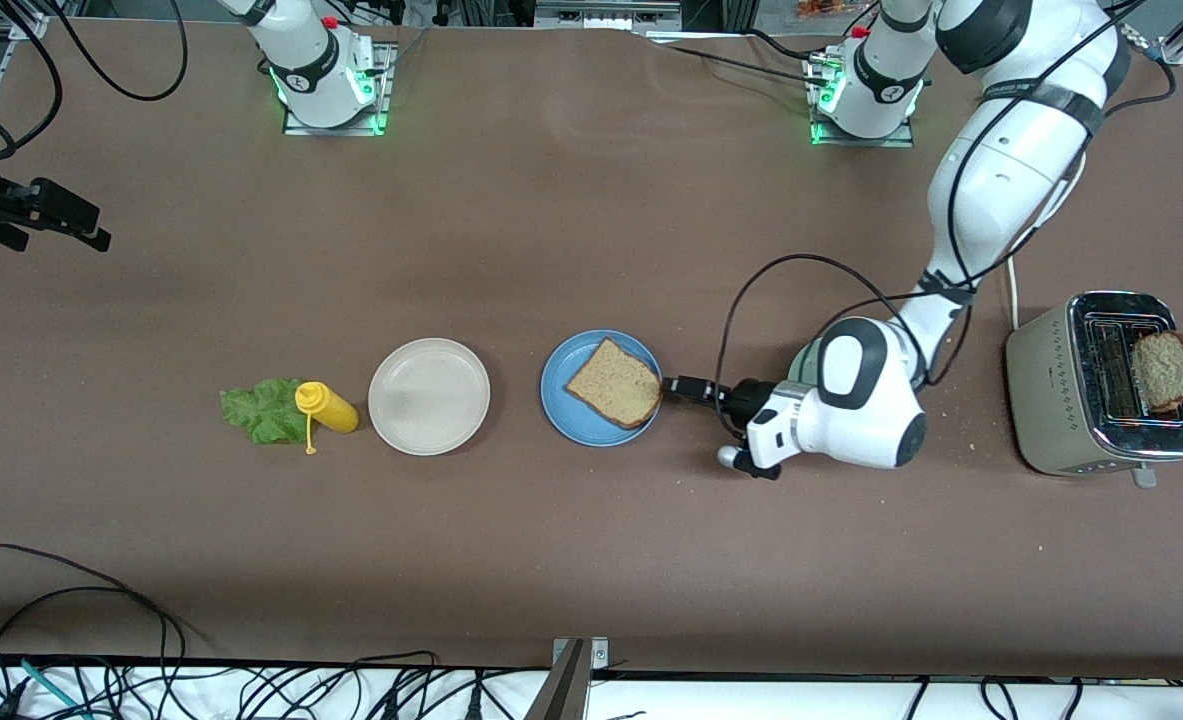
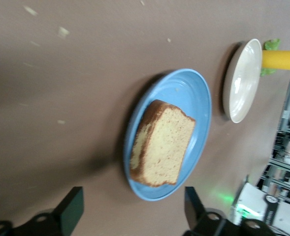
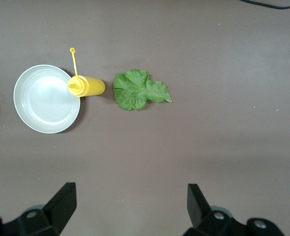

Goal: Make sandwich in blue plate with both arms
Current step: 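Open the left gripper and release the bread on the blue plate, then withdraw the left gripper toward the toaster while the right gripper reaches the lettuce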

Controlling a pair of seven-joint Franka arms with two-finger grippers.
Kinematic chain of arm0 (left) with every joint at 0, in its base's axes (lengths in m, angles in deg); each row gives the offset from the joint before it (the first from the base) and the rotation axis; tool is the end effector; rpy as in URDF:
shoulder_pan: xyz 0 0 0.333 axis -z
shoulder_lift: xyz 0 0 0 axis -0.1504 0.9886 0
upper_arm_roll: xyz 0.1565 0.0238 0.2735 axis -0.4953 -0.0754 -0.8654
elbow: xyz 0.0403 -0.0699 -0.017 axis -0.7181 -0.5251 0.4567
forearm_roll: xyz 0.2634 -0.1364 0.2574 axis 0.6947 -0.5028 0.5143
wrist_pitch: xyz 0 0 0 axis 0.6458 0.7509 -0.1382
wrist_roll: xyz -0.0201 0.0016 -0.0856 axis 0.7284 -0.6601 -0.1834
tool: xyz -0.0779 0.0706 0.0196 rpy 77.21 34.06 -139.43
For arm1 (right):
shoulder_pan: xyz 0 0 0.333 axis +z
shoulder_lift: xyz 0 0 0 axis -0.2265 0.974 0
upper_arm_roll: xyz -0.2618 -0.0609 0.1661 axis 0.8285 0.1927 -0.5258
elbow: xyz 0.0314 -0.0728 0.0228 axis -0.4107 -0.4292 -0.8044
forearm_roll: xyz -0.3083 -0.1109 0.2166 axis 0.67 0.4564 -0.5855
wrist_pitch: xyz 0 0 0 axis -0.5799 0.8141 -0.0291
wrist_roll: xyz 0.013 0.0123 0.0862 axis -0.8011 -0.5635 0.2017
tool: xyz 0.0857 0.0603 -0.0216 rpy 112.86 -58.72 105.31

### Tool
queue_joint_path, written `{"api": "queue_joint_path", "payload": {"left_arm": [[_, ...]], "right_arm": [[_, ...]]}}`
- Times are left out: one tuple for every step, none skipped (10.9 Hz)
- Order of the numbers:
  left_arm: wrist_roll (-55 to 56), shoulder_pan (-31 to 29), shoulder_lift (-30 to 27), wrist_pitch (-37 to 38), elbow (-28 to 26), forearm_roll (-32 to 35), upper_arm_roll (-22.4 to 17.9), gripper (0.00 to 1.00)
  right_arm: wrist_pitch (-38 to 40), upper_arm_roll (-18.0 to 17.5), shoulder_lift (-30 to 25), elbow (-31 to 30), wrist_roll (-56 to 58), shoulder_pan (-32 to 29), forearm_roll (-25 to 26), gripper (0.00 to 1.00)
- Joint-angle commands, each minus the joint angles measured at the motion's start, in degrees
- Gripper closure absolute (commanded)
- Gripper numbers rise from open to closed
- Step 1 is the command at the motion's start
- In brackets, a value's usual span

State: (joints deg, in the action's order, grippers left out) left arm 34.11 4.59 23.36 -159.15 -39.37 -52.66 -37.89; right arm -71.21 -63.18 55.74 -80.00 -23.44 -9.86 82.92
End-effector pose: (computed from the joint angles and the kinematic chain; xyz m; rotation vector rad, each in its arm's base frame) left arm 0.6658 -0.2489 0.1887 2.2971 -0.2301 -0.3549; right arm 0.5449 -0.0421 0.5905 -3.0999 0.0192 -0.0024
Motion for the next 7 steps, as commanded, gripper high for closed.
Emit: {"api": "queue_joint_path", "payload": {"left_arm": [[-0.5, -3.0, -5.2, 2.9, -0.8, 9.5, -0.1, 0.0], [-0.1, -4.2, -7.6, 4.5, -0.8, 14.5, -0.2, 0.0], [0.0, -6.1, -9.9, 5.7, -0.7, 19.2, -0.1, 0.0], [0.0, -7.7, -12.5, 7.3, -0.7, 22.3, -0.1, 0.0], [-0.1, -9.5, -15.1, 9.0, -0.7, 25.3, -0.1, 0.0], [0.0, -11.0, -17.6, 11.2, -0.7, 28.3, -0.2, 0.0], [0.2, -11.6, -20.3, 13.4, -0.6, 31.4, -0.3, 0.0]], "right_arm": [[0.6, 0.0, 0.5, 2.4, -0.7, -0.1, -0.5, 0.0], [1.0, 0.0, 1.0, 2.4, -0.6, 0.0, -0.6, 0.0], [1.1, -0.1, 1.0, 2.3, -0.6, 0.2, -0.6, 0.0], [1.1, -0.3, 1.6, 2.4, -0.7, 0.5, -0.5, 0.0], [2.0, -0.4, 1.5, 2.2, -0.7, 0.5, -0.5, 0.0], [2.6, -0.5, 1.5, 2.4, -0.8, 0.6, -0.4, 0.0], [2.1, -1.3, 1.8, 2.4, -0.8, 1.0, -0.4, 0.0]]}}
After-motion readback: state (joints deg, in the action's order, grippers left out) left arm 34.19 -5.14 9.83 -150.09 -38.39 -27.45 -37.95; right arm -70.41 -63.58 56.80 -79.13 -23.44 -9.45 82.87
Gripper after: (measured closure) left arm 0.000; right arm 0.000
